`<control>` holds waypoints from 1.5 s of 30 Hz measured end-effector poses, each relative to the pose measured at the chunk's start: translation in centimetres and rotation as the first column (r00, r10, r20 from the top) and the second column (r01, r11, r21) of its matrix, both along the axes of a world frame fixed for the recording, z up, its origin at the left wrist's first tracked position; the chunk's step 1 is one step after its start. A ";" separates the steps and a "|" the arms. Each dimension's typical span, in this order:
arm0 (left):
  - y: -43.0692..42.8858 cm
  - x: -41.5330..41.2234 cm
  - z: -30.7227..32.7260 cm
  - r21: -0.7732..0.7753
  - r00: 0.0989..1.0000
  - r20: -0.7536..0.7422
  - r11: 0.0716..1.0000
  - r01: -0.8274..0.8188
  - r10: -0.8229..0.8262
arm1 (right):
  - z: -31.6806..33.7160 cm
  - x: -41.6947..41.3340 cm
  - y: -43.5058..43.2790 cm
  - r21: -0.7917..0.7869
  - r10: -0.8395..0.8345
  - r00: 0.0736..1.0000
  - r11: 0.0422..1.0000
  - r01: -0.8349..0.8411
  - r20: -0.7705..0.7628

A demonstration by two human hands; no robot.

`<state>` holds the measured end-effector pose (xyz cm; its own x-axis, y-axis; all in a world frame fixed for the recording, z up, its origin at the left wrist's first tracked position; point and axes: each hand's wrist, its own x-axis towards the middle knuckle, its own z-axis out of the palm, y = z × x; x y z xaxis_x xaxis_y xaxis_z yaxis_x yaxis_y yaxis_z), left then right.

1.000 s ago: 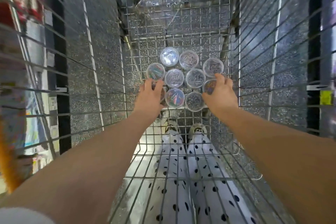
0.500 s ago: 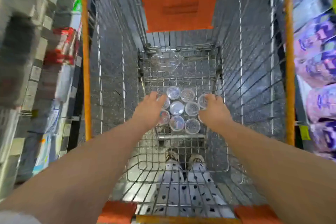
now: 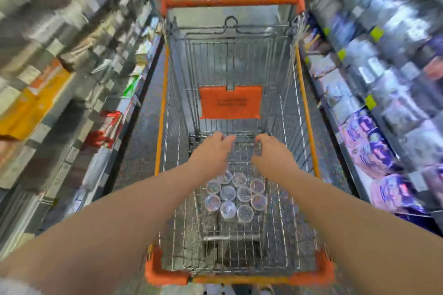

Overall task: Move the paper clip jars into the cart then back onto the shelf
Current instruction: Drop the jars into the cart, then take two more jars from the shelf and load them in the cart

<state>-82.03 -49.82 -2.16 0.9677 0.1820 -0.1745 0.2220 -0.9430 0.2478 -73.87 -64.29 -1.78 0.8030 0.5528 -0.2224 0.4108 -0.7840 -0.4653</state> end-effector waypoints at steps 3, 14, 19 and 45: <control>-0.9 -0.1 4.5 0.060 0.997 0.073 0.998 0.033 -0.037 | 4.3 -0.2 -0.9 0.043 0.036 0.995 0.998 -0.040 0.098; -9.4 -4.6 22.0 0.278 0.895 0.429 0.960 -0.001 -0.124 | 22.1 -4.5 -9.4 0.196 0.217 0.895 0.930 -0.311 0.389; -15.1 -9.7 29.4 0.187 0.850 0.520 0.982 -0.018 -0.083 | 28.6 -8.5 -12.9 0.245 0.283 0.789 0.846 -0.473 0.545; -3.3 -59.8 45.5 0.425 0.608 0.667 0.450 -0.785 0.430 | 44.0 -48.4 10.2 0.417 0.629 0.380 0.096 -0.904 0.678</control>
<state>-141.87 -53.15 43.34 0.4662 0.6346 0.6164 0.8462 -0.5232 -0.1014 -122.22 -54.13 42.18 -0.2383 0.7299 0.6406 0.7726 0.5422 -0.3303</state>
